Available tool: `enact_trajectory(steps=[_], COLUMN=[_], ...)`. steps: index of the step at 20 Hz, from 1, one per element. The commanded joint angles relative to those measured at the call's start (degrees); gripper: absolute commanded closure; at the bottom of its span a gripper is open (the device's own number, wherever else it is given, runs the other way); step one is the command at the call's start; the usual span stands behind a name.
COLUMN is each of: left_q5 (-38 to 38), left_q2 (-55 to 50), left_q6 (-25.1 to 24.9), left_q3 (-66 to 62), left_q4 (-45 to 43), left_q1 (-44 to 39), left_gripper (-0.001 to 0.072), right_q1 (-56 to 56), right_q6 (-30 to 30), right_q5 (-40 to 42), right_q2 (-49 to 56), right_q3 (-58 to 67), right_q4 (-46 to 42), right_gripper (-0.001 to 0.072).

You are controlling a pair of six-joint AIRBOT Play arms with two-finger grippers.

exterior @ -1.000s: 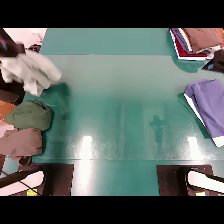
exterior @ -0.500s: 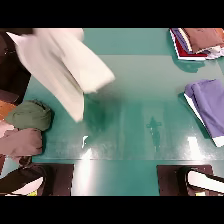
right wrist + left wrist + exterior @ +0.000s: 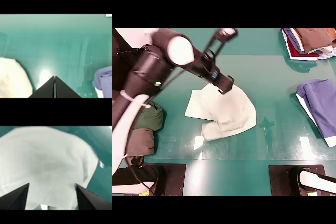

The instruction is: Fold the shirts.

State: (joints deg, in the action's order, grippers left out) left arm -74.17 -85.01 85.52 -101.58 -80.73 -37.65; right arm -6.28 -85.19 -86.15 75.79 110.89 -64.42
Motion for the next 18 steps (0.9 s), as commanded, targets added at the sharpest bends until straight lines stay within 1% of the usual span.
enact_trajectory(steps=[1, 2, 4, 7, 10, 14, 15, 17, 18], left_q5=[0.04, -0.11, -0.22, 0.59, 3.28, 8.09, 9.44, 11.56, 12.26], left_q2=[-2.91, -2.8, -2.82, -2.84, -2.84, -2.84, -2.84, -2.84, -2.84], left_q6=[-1.33, -0.52, 1.68, 1.49, -0.17, -6.69, -7.85, -8.46, -9.77], left_q3=[0.15, 0.17, 1.09, 7.23, 17.05, 30.51, 32.81, 36.28, 37.73], left_q4=[-7.87, -9.2, -7.3, 1.68, 7.65, 18.12, 19.67, 20.68, 22.4], left_q1=[2.27, 5.18, 12.85, 24.33, 32.24, 37.62, 37.77, 37.51, 37.22], left_gripper=[0.0058, 0.0058, 0.0058, 0.0058, 0.0058, 0.0059, 0.0059, 0.0059, 0.0059], right_q1=[0.0, 0.0, 0.0, 0.0, 0.0, 0.0, 0.0, 0.04, 0.04], right_q6=[0.02, 0.02, 0.02, 0.02, 0.0, 0.0, 0.0, -0.02, 0.0], right_q5=[-1.07, -1.03, -1.05, -0.92, -0.92, -0.83, -0.83, -0.85, -0.85], right_q2=[0.02, 0.0, 0.0, 0.0, 0.0, 0.0, 0.0, 0.0, 0.0], right_q3=[-1.53, -1.53, -1.49, -1.49, -1.49, -1.49, -1.49, -1.49, -1.49], right_q4=[-0.04, -0.04, -0.02, -0.02, -0.02, -0.02, -0.02, 0.0, 0.0], right_gripper=[0.0693, 0.0693, 0.0693, 0.0693, 0.0693, 0.0693, 0.0693, 0.0693, 0.0693])
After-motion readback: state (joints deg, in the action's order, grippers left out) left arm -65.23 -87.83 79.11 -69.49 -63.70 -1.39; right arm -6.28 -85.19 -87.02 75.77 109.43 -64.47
